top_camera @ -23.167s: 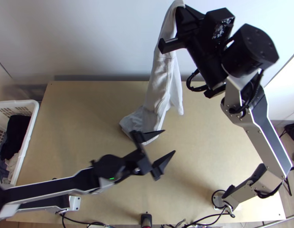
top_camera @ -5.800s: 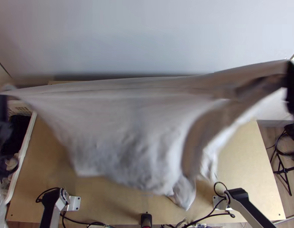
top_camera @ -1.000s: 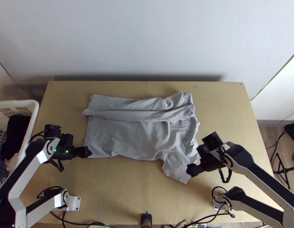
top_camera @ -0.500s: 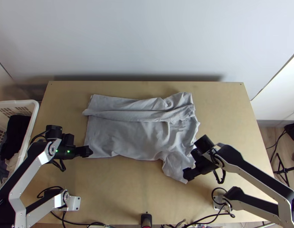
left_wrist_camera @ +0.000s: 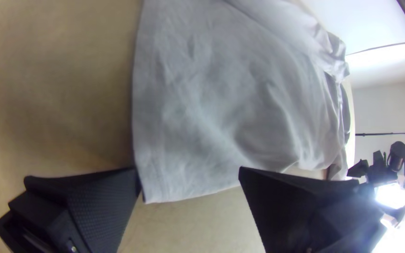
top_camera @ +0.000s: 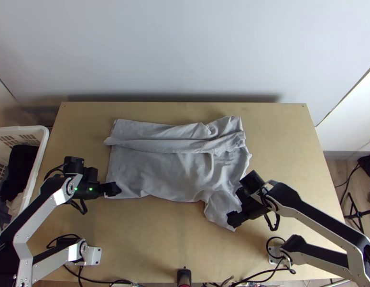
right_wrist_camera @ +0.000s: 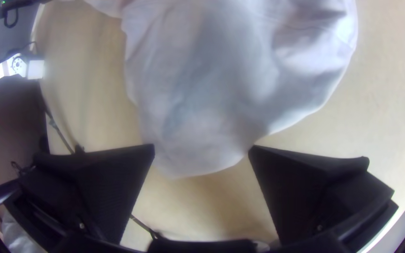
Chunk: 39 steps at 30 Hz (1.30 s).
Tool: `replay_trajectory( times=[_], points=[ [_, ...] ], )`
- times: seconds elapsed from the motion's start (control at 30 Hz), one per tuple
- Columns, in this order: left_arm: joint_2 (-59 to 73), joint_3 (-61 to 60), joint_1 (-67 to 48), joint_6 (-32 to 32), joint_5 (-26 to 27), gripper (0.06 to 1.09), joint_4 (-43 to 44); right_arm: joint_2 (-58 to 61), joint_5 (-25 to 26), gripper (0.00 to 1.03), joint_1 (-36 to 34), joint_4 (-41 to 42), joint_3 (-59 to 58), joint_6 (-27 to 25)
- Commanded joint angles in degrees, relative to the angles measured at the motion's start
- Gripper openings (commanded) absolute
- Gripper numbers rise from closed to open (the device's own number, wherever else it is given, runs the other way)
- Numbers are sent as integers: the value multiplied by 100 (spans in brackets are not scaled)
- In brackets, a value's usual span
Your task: Fold the t-shirt
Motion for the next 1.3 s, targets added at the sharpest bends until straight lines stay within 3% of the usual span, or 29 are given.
replay_trajectory(
  times=[0.0, 0.03, 0.07, 0.1, 0.13, 0.43, 0.7, 1.0, 1.27],
  points=[
    [187, -53, -426, -114, 59, 99, 89, -44, 3, 80, 26, 54, -7, 24],
    [161, -53, -505, -131, 59, 79, 63, -71, 11, 67, 26, 133, 2, 24],
    [170, -53, -532, -219, 59, 47, 133, -97, 38, 46, 8, 273, -7, 15],
    [187, -70, -523, -369, 59, 9, 247, -132, 64, 17, 8, 414, -16, -38],
    [179, -79, -523, -378, 59, 10, 230, -159, 134, 3, 17, 519, 2, -82],
    [-533, 149, 57, -773, 323, 10, 230, -238, 407, 3, -53, 616, 160, -99],
    [-560, 870, 945, -1256, 833, 10, 274, 131, 424, 3, -545, 432, 1592, -82],
    [-270, 1512, 892, -1546, 833, 10, 318, 632, 433, 3, -1038, 607, 2884, -91],
    [513, 1969, 769, -1810, 789, 10, 546, 1046, 433, 3, -1618, 1012, 3271, 24]
  ],
)
